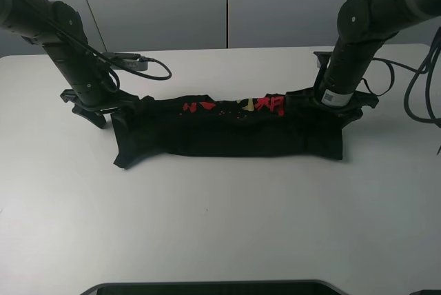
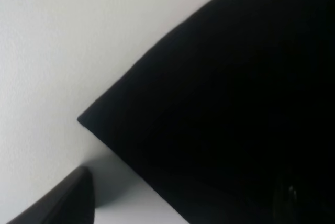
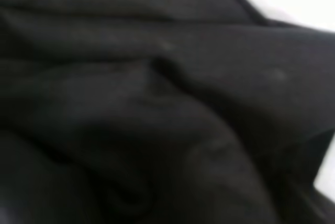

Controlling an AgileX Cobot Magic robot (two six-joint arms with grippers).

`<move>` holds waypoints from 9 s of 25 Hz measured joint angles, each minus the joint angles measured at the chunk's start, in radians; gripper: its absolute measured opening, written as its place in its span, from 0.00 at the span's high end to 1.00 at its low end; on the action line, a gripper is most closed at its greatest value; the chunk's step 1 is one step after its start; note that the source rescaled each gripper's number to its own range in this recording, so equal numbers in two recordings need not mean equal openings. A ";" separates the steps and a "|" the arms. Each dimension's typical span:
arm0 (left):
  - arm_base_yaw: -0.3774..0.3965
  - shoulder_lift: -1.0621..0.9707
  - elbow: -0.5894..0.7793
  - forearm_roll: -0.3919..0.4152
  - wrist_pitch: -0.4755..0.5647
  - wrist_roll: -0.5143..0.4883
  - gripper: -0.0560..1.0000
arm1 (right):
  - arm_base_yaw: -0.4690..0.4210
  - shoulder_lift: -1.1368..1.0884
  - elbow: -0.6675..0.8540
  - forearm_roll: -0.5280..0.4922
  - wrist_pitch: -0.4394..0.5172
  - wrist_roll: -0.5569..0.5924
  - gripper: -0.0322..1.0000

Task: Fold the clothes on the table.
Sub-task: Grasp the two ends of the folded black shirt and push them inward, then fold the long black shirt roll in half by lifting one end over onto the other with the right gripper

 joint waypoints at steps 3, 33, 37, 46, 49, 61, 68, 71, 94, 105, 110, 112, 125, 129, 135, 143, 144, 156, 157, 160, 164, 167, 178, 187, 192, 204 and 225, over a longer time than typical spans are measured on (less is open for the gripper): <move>0.000 0.000 0.000 0.000 0.000 0.000 0.09 | 0.002 0.004 0.006 0.032 -0.019 -0.007 0.45; 0.000 0.000 0.000 0.002 0.000 -0.004 0.09 | 0.009 0.004 0.029 0.073 -0.065 -0.069 0.92; 0.000 0.000 0.000 0.000 0.000 -0.002 0.09 | 0.007 0.004 0.029 0.051 -0.063 -0.081 0.66; 0.000 0.000 0.000 0.000 0.000 -0.002 0.09 | -0.015 0.004 0.029 -0.001 -0.027 -0.068 0.01; 0.000 0.000 -0.001 0.000 0.002 -0.002 0.09 | -0.015 0.004 0.029 0.023 -0.013 -0.050 0.01; 0.000 0.000 -0.001 0.000 0.004 0.000 0.09 | -0.010 0.002 0.043 0.056 -0.003 0.020 0.01; 0.000 0.003 -0.001 0.000 0.004 0.000 0.09 | -0.006 -0.024 0.111 0.049 -0.098 0.026 0.01; 0.000 0.003 -0.001 0.000 0.004 0.002 0.09 | -0.004 -0.029 0.126 0.045 -0.121 0.026 0.08; 0.000 0.007 -0.006 0.011 0.008 0.008 0.09 | -0.010 -0.027 0.140 0.325 -0.170 -0.152 0.82; 0.000 0.007 -0.007 0.014 0.011 0.008 0.09 | -0.010 -0.059 0.120 0.393 -0.124 -0.259 0.84; 0.000 0.007 -0.007 0.016 0.011 0.008 0.09 | -0.010 -0.091 0.091 0.414 -0.067 -0.294 0.84; 0.000 0.007 -0.007 0.016 0.011 0.008 0.09 | -0.008 -0.112 0.074 0.418 -0.058 -0.303 0.84; 0.000 0.007 -0.007 0.018 0.011 0.009 0.09 | -0.007 -0.124 -0.085 0.451 0.222 -0.392 0.85; 0.000 0.007 -0.007 0.018 0.011 0.009 0.09 | -0.007 -0.124 -0.122 0.552 0.339 -0.467 0.85; 0.000 0.007 -0.007 0.018 0.011 0.009 0.09 | -0.006 -0.124 -0.128 0.771 0.338 -0.570 0.85; 0.000 0.007 -0.007 0.016 0.011 0.007 0.09 | 0.027 -0.103 -0.128 0.883 0.264 -0.588 0.85; 0.000 0.007 -0.007 0.014 0.011 0.007 0.09 | 0.040 -0.091 -0.128 0.897 0.248 -0.588 0.85; 0.002 0.007 -0.007 0.006 0.011 0.007 0.09 | 0.209 0.058 -0.131 1.196 0.055 -0.700 0.85; 0.002 0.007 -0.007 0.006 0.011 0.007 0.09 | 0.216 0.068 -0.131 1.219 0.045 -0.712 0.85; 0.002 0.007 -0.007 0.000 0.011 0.007 0.09 | 0.238 0.092 -0.131 1.298 0.018 -0.759 0.85; 0.002 0.007 -0.007 -0.009 0.011 0.007 0.09 | 0.282 0.097 -0.131 1.361 -0.043 -0.789 0.85; 0.002 0.007 -0.007 -0.011 0.011 0.009 0.09 | 0.306 0.098 -0.131 1.384 -0.085 -0.798 0.85; 0.002 -0.001 -0.010 -0.061 0.013 0.009 0.09 | 0.312 0.150 -0.135 1.455 -0.101 -0.853 0.85; 0.002 -0.063 -0.181 -0.071 0.133 0.009 0.09 | 0.312 0.155 -0.137 1.462 -0.101 -0.885 0.85; 0.002 -0.069 -0.290 -0.071 0.220 0.009 0.09 | 0.312 0.157 -0.137 1.478 -0.101 -0.922 0.80; 0.002 -0.069 -0.480 -0.071 0.354 0.011 0.09 | 0.319 0.134 -0.137 1.671 -0.012 -1.182 0.27; -0.031 -0.069 -0.516 -0.131 0.468 0.076 0.09 | 0.306 -0.282 -0.050 0.180 -0.144 -0.427 0.04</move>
